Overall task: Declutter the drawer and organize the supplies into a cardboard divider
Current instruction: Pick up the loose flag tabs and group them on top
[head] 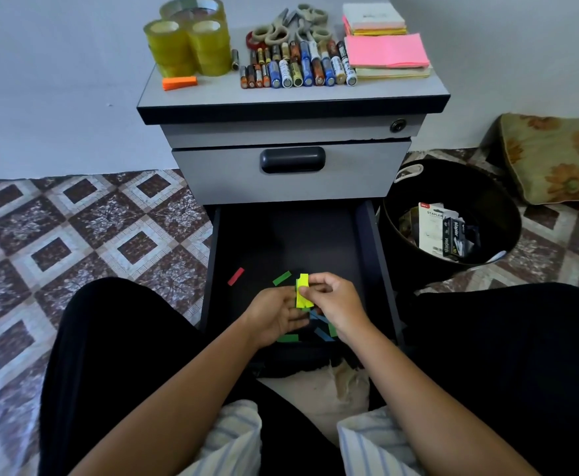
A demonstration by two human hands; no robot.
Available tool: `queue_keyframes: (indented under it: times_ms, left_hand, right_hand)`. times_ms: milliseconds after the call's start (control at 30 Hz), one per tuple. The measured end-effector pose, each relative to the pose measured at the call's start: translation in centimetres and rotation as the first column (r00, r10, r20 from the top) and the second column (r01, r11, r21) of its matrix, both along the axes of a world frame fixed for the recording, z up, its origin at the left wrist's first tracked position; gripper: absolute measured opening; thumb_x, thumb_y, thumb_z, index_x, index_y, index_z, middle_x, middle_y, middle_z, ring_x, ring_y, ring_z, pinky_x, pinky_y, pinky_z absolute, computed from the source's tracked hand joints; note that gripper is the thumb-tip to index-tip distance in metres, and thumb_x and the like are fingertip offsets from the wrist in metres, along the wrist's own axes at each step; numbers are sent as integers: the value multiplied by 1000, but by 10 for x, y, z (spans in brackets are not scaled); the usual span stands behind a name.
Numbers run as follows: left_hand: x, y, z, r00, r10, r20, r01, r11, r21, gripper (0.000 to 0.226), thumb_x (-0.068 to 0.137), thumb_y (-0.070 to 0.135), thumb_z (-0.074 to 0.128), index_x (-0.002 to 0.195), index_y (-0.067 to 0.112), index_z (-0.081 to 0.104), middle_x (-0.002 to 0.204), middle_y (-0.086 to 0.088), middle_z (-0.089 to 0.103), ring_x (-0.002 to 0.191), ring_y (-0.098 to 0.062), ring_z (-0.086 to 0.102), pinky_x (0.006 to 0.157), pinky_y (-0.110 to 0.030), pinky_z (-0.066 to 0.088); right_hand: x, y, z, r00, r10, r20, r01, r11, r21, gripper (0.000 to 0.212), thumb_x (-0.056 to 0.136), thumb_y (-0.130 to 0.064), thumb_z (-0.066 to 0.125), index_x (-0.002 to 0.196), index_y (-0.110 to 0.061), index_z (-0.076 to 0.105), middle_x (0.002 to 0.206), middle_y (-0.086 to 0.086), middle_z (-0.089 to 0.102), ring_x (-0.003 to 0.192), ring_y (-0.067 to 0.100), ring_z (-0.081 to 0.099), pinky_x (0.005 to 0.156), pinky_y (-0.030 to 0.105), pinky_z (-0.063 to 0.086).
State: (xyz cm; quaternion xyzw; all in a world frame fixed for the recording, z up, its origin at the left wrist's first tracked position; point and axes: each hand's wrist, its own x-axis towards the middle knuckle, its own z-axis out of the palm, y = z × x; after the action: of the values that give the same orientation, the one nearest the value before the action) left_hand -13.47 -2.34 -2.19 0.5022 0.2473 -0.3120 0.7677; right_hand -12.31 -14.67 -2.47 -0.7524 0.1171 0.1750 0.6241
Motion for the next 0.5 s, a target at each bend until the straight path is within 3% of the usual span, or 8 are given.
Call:
queue_keyframes:
  times_ms: [133,233,333,433,500]
  left_hand:
    - [0,5,0,999,-22,-29,19,995,-95,34,96,11,29,102,7,62,95,-4,70,91,-20,62,91,-39,46]
    - [0,7,0,999,-31,-16,29,993,-114,30,97,11,35,111,4,60,104,-6,69,99,-22,60,99,-44,42]
    - [1,9,-3,1000,-18,-8,17,991,-130,29,98,11,36,116,3,58,112,-9,63,105,-25,59,102,-47,40]
    - [2,10,-5,1000,-7,-7,6,989,-147,27,99,11,37,109,5,62,105,-9,67,103,-24,60,99,-46,43]
    - [2,9,-7,1000,10,-18,-13,989,-147,25,98,11,40,97,8,65,94,-8,66,95,-21,61,89,-44,51]
  right_hand:
    - [-2,3,-5,993,26,114,-10,991,-137,18,81,-16,73,96,-17,63,89,1,67,83,14,64,65,19,50]
    - [-7,4,-3,976,52,211,0,971,-238,15,82,-17,71,95,-13,64,81,-6,62,72,3,59,58,6,43]
    - [-11,5,1,950,21,310,60,967,-249,12,83,-15,70,90,-10,62,74,-9,58,67,-2,55,57,4,43]
    - [-13,5,2,925,51,378,70,952,-299,6,85,-15,67,87,-9,67,76,-5,62,69,1,56,60,4,42]
    - [-13,5,1,912,87,401,66,934,-352,8,87,-14,65,89,-8,69,81,-1,67,72,5,57,60,3,39]
